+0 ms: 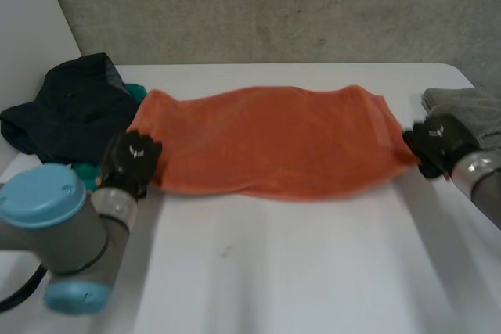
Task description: Fold the laundry.
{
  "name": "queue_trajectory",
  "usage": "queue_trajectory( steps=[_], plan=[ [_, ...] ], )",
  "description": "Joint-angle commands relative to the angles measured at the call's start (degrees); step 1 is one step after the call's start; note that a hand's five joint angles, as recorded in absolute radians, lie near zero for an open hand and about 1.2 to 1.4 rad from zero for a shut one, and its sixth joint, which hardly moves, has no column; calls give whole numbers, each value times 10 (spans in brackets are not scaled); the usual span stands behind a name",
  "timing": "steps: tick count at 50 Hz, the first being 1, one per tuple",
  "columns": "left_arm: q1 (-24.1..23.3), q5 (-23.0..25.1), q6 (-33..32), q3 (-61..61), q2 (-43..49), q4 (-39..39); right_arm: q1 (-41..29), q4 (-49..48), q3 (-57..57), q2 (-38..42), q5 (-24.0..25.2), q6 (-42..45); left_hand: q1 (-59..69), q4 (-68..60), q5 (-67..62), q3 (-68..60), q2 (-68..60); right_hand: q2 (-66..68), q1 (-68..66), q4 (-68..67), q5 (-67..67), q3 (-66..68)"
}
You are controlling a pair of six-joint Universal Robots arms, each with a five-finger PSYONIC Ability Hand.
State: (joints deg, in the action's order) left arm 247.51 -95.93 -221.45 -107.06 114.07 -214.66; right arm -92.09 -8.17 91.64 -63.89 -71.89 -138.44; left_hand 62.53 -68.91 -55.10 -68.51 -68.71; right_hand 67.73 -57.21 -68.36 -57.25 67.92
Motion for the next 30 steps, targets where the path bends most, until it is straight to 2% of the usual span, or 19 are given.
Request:
queue_trajectory(
  steps=[1,6,8,10,13,17,21,26,30],
  plan=[
    [21,0,-49,-97,-152,208,88,248,64,-117,-1,194,175,-111,-149,-115,-113,123,-228,-116,-128,121],
    [22,2,-84,-121,-208,368,153,393,79,-162,6,286,175,-111,-149,-115,-113,123,-228,-116,-128,121],
    [17,1,-88,-121,-214,416,164,410,80,-166,8,295,175,-111,-149,-115,-113,123,-228,-116,-128,121],
    [15,1,-87,-116,-215,424,168,403,80,-164,9,297,175,-111,-149,-115,-113,123,-228,-116,-128,121],
    [16,0,-86,-98,-207,399,164,379,82,-156,8,295,175,-111,-149,-115,-113,123,-228,-116,-128,121],
    [17,-1,-82,-61,-170,335,145,310,68,-107,-1,269,175,-111,-149,-115,-113,123,-228,-116,-128,121],
    [13,-7,-77,-10,-104,265,96,235,26,-66,-11,202,175,-111,-149,-115,-113,123,-228,-116,-128,121],
    [11,-7,-64,54,-38,187,46,151,-45,-3,-49,143,175,-111,-149,-115,-113,123,-228,-116,-128,121],
    [7,-15,-67,118,29,134,18,102,-101,49,-78,129,175,-111,-149,-115,-113,123,-228,-116,-128,121]
  ],
)
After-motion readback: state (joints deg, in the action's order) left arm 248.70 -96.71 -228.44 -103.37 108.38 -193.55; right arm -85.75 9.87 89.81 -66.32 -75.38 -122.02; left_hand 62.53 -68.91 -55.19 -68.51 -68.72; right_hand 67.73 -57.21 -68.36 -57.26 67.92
